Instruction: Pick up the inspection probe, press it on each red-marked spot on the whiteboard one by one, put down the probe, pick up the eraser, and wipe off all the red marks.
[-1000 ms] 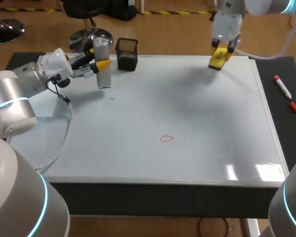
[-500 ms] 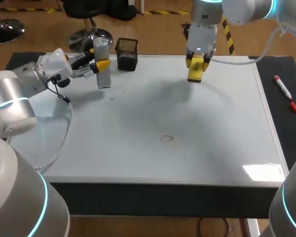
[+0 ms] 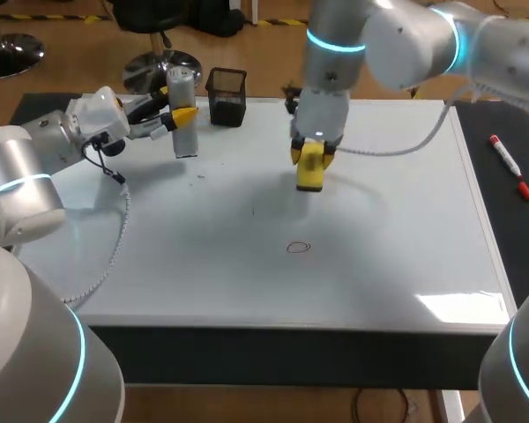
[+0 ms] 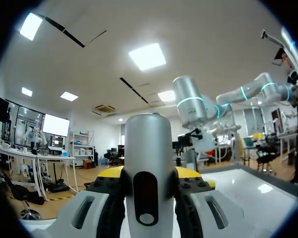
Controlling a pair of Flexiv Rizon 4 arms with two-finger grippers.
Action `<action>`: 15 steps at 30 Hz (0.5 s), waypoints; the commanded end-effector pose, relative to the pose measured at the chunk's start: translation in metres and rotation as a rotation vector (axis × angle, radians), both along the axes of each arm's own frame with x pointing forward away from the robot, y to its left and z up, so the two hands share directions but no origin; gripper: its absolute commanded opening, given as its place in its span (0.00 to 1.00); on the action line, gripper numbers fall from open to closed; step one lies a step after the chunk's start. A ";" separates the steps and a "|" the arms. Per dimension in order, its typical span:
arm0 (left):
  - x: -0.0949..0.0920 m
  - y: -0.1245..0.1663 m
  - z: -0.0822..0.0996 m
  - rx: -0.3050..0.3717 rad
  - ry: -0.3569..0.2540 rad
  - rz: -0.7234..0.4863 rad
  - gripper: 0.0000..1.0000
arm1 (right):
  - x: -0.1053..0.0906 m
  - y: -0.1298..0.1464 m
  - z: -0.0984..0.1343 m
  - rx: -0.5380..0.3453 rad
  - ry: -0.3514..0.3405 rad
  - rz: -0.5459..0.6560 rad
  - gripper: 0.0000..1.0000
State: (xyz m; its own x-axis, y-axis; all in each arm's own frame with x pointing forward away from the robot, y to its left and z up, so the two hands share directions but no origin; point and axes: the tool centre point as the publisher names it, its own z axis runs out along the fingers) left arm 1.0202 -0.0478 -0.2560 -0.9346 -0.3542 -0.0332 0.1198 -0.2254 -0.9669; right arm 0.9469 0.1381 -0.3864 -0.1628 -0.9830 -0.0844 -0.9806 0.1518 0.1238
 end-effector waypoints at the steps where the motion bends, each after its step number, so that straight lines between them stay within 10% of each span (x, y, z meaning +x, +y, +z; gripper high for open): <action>1: 0.000 0.000 0.000 -0.002 -0.002 0.001 0.00 | -0.018 0.010 0.003 -0.016 -0.058 0.000 0.00; 15: 0.000 0.000 0.000 -0.002 -0.002 0.001 0.00 | -0.050 0.023 0.005 -0.004 -0.036 0.017 0.00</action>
